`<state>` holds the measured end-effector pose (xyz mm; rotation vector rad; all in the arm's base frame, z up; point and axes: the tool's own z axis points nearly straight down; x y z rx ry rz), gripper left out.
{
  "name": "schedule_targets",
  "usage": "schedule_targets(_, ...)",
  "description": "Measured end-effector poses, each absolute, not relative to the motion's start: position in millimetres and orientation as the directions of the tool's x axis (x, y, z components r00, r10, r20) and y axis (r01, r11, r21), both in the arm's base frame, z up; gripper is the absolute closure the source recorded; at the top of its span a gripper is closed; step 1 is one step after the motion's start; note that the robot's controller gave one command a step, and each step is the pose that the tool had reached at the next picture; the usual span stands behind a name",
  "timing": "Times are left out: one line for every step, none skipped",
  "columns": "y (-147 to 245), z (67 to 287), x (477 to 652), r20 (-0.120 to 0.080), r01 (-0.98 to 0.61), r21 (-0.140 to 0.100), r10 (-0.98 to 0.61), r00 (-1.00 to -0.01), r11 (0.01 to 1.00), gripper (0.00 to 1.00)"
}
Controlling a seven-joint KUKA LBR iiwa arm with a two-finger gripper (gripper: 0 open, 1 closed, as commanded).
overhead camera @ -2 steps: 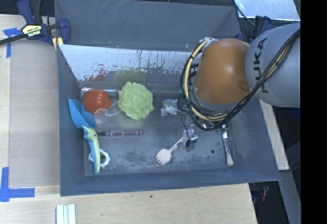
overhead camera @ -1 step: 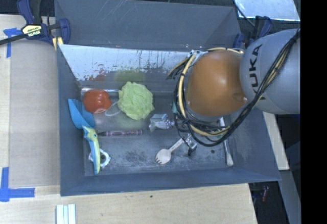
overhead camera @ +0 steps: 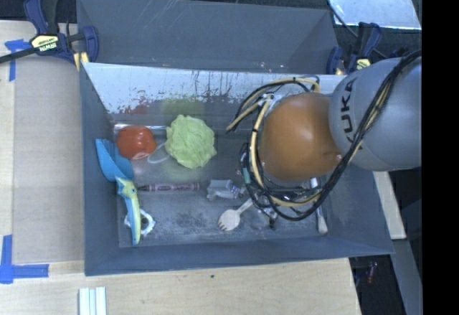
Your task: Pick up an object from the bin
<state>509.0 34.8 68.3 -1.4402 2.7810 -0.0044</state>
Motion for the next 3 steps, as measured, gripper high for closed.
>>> schedule_targets(60.6,72.1,515.1,-0.018,-0.857,-0.014,-0.857,-0.514,0.515,1.0)
schedule_targets(60.6,72.1,515.1,-0.018,-0.857,-0.014,-0.857,-0.515,0.515,1.0)
schedule_targets(60.4,90.9,512.7,-0.013,-0.857,-0.008,-0.857,-0.515,0.516,1.0)
